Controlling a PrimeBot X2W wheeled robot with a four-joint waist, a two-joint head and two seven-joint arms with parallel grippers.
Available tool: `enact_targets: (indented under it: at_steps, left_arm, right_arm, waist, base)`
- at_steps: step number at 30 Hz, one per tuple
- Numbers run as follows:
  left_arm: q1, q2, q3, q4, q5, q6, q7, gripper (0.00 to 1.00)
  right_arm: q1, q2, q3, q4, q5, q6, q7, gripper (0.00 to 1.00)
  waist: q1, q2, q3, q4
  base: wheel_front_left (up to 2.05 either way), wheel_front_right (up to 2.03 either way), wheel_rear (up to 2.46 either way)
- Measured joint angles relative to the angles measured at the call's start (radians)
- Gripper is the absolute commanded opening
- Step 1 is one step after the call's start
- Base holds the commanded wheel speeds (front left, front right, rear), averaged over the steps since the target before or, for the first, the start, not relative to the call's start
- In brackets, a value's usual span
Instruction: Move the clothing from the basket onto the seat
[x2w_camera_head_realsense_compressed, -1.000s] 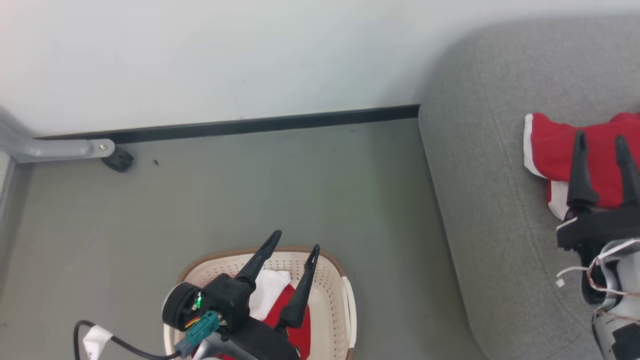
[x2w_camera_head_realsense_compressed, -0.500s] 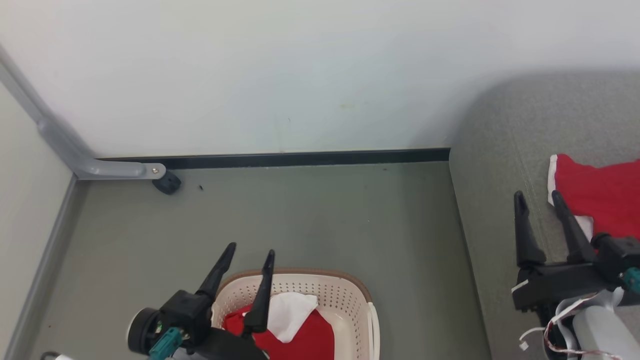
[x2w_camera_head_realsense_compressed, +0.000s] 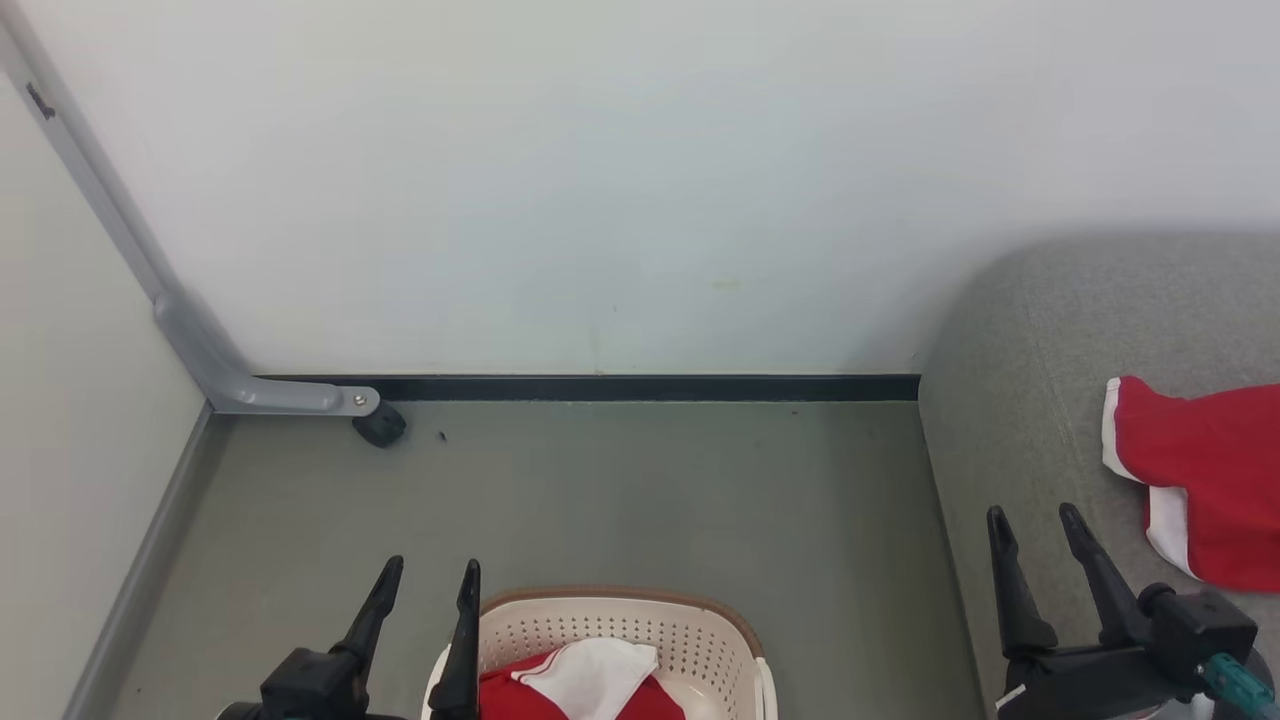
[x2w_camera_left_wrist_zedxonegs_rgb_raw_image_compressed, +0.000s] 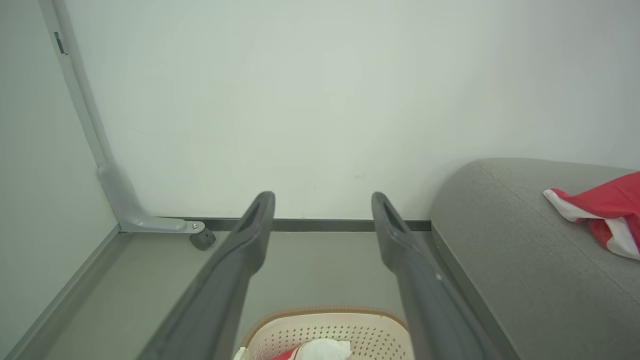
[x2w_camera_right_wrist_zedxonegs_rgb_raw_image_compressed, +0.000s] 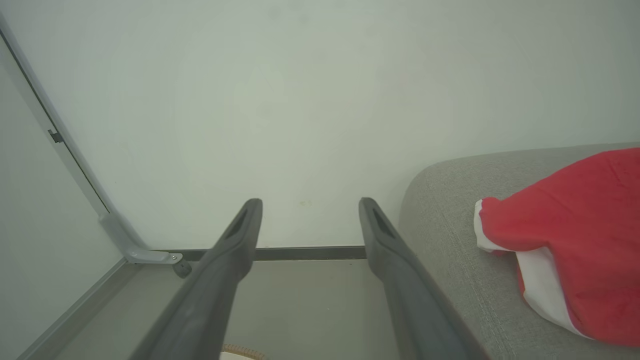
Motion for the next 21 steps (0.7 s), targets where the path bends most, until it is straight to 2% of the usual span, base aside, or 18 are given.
enact_targets:
  at_steps: [5, 21]
  left_arm:
    - [0.030, 0.000, 0.023, 0.000, 0.000, 0.000, -0.002, 1.00]
    - [0.058, -0.030, 0.070, 0.004, 0.023, 0.000, -0.009, 1.00]
  right_arm:
    - [0.032, 0.001, 0.005, -0.026, 0.000, -0.001, 0.000, 1.00]
    - [0.147, -0.033, -0.018, -0.114, -0.012, -0.044, 0.009, 1.00]
  waist:
    - [0.0000, 0.0001, -0.019, 0.002]
    - [0.0001, 0.0002, -0.033, -0.002]
  base:
    - [0.00, 0.00, 0.00]
    - [0.00, 0.00, 0.00]
